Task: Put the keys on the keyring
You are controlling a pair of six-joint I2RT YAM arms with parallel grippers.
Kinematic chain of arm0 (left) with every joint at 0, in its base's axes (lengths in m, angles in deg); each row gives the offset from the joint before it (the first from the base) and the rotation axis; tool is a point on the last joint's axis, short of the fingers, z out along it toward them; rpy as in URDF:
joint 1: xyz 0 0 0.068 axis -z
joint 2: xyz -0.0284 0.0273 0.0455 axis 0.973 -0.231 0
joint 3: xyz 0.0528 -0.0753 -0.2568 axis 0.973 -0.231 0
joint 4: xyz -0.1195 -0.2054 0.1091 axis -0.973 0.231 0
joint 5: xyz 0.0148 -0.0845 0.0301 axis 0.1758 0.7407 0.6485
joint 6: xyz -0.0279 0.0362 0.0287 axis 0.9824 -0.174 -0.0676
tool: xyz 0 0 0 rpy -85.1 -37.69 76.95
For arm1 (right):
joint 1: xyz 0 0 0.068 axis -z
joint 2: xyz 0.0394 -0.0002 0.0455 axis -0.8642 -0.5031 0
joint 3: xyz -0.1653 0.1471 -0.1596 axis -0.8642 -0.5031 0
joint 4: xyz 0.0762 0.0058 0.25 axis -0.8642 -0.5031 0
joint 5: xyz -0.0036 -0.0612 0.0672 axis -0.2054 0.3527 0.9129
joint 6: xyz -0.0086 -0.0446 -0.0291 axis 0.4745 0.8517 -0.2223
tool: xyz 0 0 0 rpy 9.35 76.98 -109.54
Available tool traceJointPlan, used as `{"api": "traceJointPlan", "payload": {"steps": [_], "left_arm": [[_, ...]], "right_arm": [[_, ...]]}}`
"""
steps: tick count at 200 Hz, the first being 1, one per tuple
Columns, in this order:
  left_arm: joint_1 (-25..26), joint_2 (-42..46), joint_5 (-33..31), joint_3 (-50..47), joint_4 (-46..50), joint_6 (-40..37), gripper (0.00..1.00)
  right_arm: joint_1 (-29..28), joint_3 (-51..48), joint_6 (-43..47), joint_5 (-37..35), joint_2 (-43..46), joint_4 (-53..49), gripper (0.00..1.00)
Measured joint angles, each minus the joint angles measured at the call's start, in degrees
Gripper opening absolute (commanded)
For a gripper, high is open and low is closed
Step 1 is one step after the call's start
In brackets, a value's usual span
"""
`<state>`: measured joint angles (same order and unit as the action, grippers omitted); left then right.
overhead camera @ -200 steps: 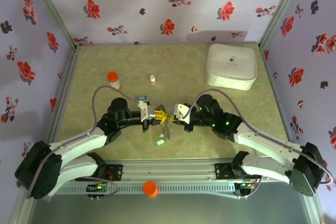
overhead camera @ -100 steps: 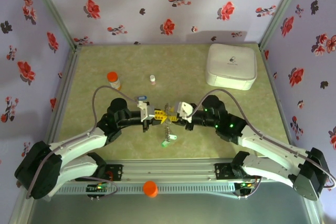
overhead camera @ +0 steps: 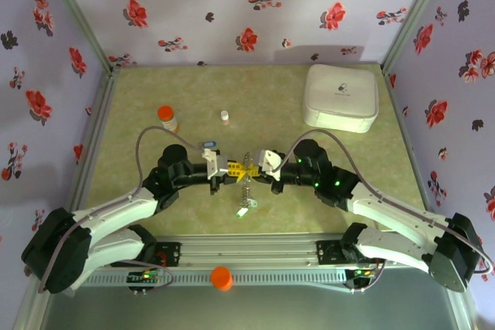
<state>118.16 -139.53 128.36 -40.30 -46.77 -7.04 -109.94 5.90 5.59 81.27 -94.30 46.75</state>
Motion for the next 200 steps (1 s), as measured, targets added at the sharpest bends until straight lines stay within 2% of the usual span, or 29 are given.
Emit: {"api": "traceJointPlan", "payload": {"steps": [19,39,67,95,113,146,160,171,183,200], "left_arm": [[0.11,0.98,-1.01,0.07,2.19,-1.05,0.23],[0.35,3.28,-2.23,1.42,8.72,-4.00,0.25],[0.50,4.92,-4.11,5.22,17.79,-8.28,0.25],[0.72,4.92,-4.52,7.37,22.45,-10.38,0.24],[1.11,4.74,-4.48,8.20,24.30,-11.28,0.19],[1.40,4.28,-4.70,9.16,26.77,-13.09,0.00],[1.46,4.22,-4.72,9.25,27.32,-13.31,0.00],[1.51,4.22,-4.72,9.29,27.58,-13.42,0.00],[1.60,4.28,-4.70,9.29,27.47,-13.53,0.00],[1.77,4.39,-4.68,8.96,26.91,-13.35,0.00]], "right_arm": [[0.00,0.85,0.74,-0.07,-0.15,-2.14,0.00],[-0.09,3.54,3.02,-0.70,-0.83,-6.97,0.00],[-0.63,9.09,7.21,-2.82,-3.13,-14.67,0.00],[-1.77,13.77,10.62,-4.66,-6.14,-20.26,0.00],[-2.38,15.63,12.07,-5.27,-7.61,-22.91,0.00],[-3.13,18.05,13.40,-6.23,-9.64,-26.62,0.00],[-3.17,18.38,13.53,-6.32,-10.01,-27.21,0.00],[-3.15,18.36,13.14,-6.27,-9.94,-27.23,0.16],[-2.64,17.70,11.63,-5.86,-9.29,-26.29,0.28],[-0.59,14.38,9.57,-3.58,-6.27,-21.79,0.32]]}}
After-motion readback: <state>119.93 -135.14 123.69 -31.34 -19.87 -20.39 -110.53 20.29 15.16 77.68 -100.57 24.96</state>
